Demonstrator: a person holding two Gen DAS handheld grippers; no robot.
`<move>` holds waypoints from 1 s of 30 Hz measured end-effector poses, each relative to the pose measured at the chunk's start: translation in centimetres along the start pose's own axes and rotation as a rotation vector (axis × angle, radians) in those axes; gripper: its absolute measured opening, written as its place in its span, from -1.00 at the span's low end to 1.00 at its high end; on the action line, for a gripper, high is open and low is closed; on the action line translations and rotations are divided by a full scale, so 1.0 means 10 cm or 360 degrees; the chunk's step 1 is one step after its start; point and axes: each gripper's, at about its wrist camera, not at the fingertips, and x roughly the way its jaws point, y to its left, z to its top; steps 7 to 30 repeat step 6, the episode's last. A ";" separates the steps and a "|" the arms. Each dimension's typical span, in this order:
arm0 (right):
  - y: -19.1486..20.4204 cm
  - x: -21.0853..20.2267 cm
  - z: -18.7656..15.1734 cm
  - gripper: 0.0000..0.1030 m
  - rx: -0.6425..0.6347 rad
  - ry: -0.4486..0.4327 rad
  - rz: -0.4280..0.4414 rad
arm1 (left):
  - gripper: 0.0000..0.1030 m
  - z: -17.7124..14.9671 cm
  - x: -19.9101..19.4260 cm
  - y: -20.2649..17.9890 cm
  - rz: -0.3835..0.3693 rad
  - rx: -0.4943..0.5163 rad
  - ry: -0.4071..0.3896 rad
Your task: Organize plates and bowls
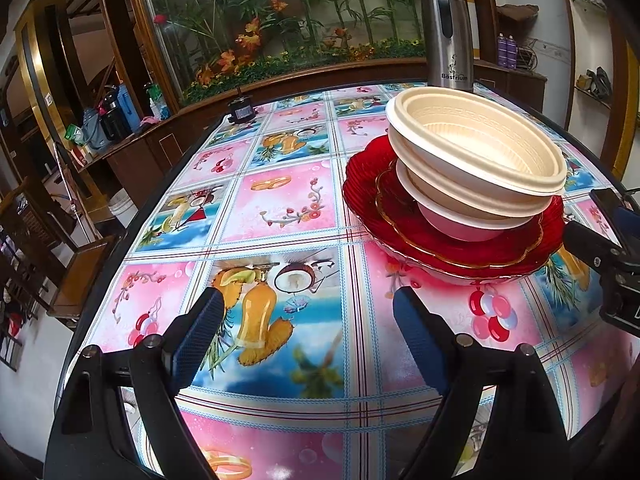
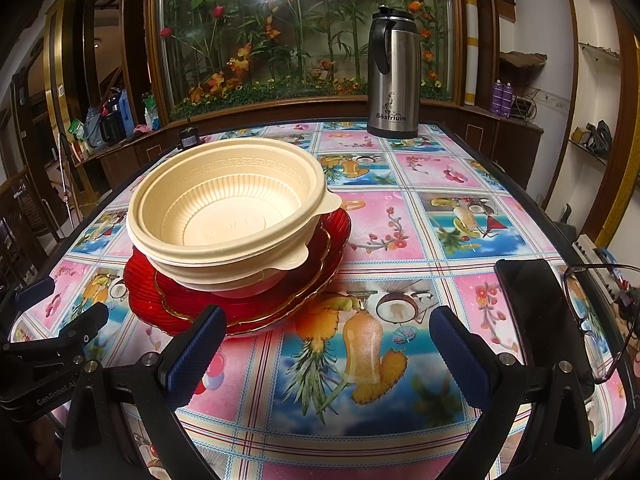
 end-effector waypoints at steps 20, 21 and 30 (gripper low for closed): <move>-0.01 0.01 0.00 0.98 0.0006 0.0007 0.0002 | 0.69 0.01 -0.04 0.03 0.0011 0.0009 -0.0019; -0.01 0.01 0.00 0.98 0.0006 0.0007 0.0002 | 0.69 0.01 -0.04 0.03 0.0011 0.0009 -0.0019; -0.01 0.01 0.00 0.98 0.0006 0.0007 0.0002 | 0.69 0.01 -0.04 0.03 0.0011 0.0009 -0.0019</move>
